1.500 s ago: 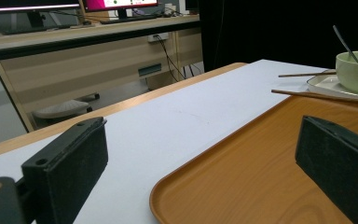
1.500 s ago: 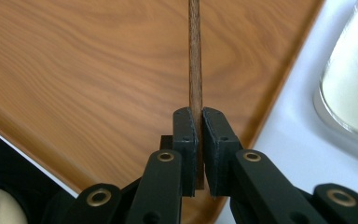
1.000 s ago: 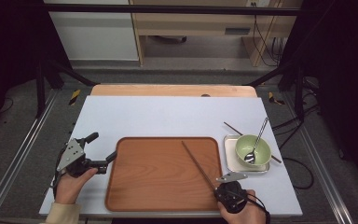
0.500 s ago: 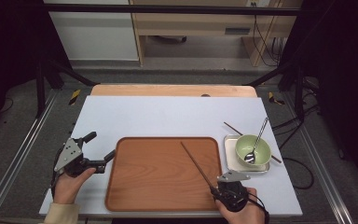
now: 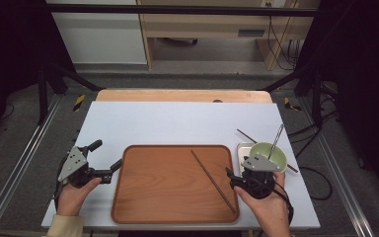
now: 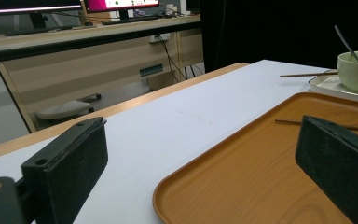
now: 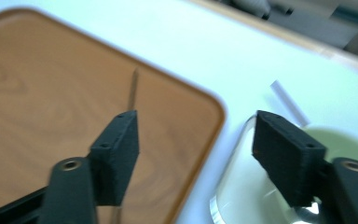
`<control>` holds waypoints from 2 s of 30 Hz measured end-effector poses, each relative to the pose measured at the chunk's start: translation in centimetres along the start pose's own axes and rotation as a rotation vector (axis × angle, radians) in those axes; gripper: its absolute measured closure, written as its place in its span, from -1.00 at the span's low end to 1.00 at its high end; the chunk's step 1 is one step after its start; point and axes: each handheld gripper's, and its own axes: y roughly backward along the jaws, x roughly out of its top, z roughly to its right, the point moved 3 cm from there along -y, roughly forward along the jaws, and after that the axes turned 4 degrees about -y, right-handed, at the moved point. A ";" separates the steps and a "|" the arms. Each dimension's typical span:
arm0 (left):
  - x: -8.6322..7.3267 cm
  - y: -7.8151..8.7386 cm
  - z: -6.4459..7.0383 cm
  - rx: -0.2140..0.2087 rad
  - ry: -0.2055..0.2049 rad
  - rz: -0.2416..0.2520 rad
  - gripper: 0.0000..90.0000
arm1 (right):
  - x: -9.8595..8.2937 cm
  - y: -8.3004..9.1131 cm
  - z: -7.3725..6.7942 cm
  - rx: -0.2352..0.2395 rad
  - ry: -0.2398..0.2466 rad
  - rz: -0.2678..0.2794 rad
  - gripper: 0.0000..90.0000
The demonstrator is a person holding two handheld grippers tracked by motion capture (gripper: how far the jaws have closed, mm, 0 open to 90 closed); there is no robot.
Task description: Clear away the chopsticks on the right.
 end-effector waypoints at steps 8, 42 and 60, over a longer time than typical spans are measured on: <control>0.0 0.1 -0.2 0.009 0.003 0.005 -0.96 | 2.1 1.9 4.6 -0.013 -0.005 0.111 -0.59; -0.4 0.4 -0.6 0.025 0.007 -0.004 -0.96 | -8.9 4.9 18.9 -0.105 -0.036 -0.009 -0.03; -0.6 0.3 -0.6 0.022 0.003 -0.014 -0.95 | -11.0 0.7 19.6 0.000 -0.006 -0.135 0.29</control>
